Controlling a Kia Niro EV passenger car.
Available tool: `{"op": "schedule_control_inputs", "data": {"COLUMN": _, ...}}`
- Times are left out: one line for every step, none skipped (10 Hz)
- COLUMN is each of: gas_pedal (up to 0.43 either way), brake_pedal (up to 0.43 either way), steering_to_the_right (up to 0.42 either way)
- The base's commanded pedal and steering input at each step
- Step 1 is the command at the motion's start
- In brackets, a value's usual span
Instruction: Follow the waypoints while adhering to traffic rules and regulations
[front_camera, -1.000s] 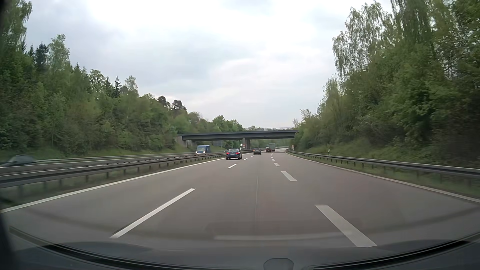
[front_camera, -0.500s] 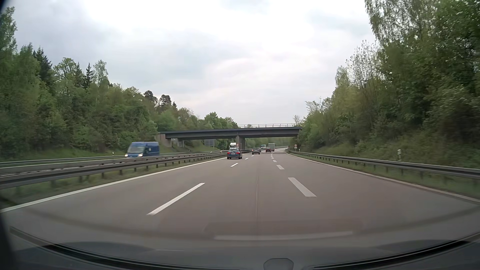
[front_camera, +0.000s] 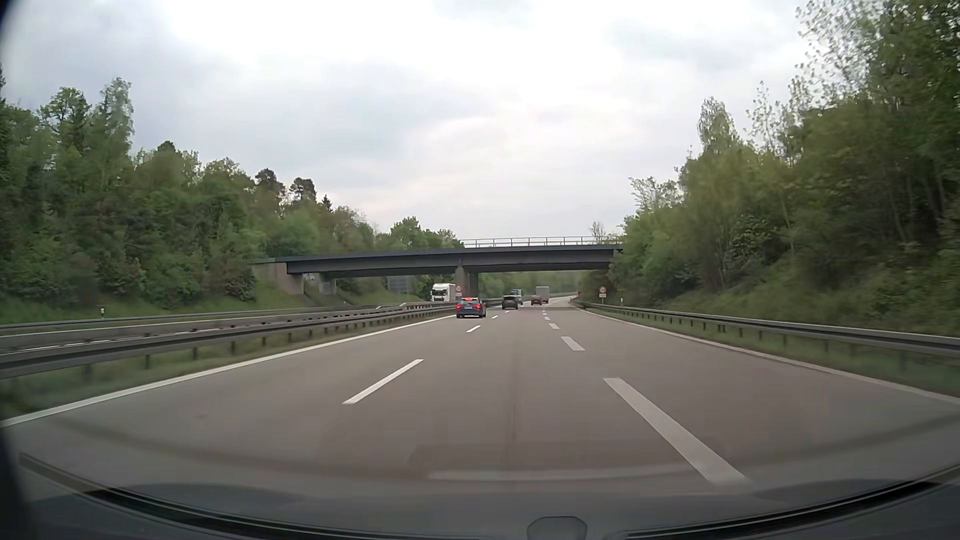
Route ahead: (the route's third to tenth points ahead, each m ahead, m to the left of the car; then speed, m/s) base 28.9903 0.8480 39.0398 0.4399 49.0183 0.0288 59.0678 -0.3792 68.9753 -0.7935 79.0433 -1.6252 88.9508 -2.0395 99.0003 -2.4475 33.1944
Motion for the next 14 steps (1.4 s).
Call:
{"op": "schedule_control_inputs", "data": {"gas_pedal": 0.209, "brake_pedal": 0.0, "steering_to_the_right": 0.006}}
{"op": "schedule_control_inputs", "data": {"gas_pedal": 0.209, "brake_pedal": 0.0, "steering_to_the_right": 0.006}}
{"op": "schedule_control_inputs", "data": {"gas_pedal": 0.209, "brake_pedal": 0.0, "steering_to_the_right": 0.006}}
{"op": "schedule_control_inputs", "data": {"gas_pedal": 0.209, "brake_pedal": 0.0, "steering_to_the_right": 0.006}}
{"op": "schedule_control_inputs", "data": {"gas_pedal": 0.209, "brake_pedal": 0.0, "steering_to_the_right": 0.006}}
{"op": "schedule_control_inputs", "data": {"gas_pedal": 0.209, "brake_pedal": 0.0, "steering_to_the_right": 0.006}}
{"op": "schedule_control_inputs", "data": {"gas_pedal": 0.209, "brake_pedal": 0.0, "steering_to_the_right": 0.006}}
{"op": "schedule_control_inputs", "data": {"gas_pedal": 0.197, "brake_pedal": 0.0, "steering_to_the_right": 0.006}}
{"op": "schedule_control_inputs", "data": {"gas_pedal": 0.197, "brake_pedal": 0.0, "steering_to_the_right": 0.006}}
{"op": "schedule_control_inputs", "data": {"gas_pedal": 0.197, "brake_pedal": 0.0, "steering_to_the_right": 0.006}}
{"op": "schedule_control_inputs", "data": {"gas_pedal": 0.197, "brake_pedal": 0.0, "steering_to_the_right": 0.006}}
{"op": "schedule_control_inputs", "data": {"gas_pedal": 0.197, "brake_pedal": 0.0, "steering_to_the_right": 0.006}}
{"op": "schedule_control_inputs", "data": {"gas_pedal": 0.197, "brake_pedal": 0.0, "steering_to_the_right": 0.006}}
{"op": "schedule_control_inputs", "data": {"gas_pedal": 0.197, "brake_pedal": 0.0, "steering_to_the_right": 0.006}}
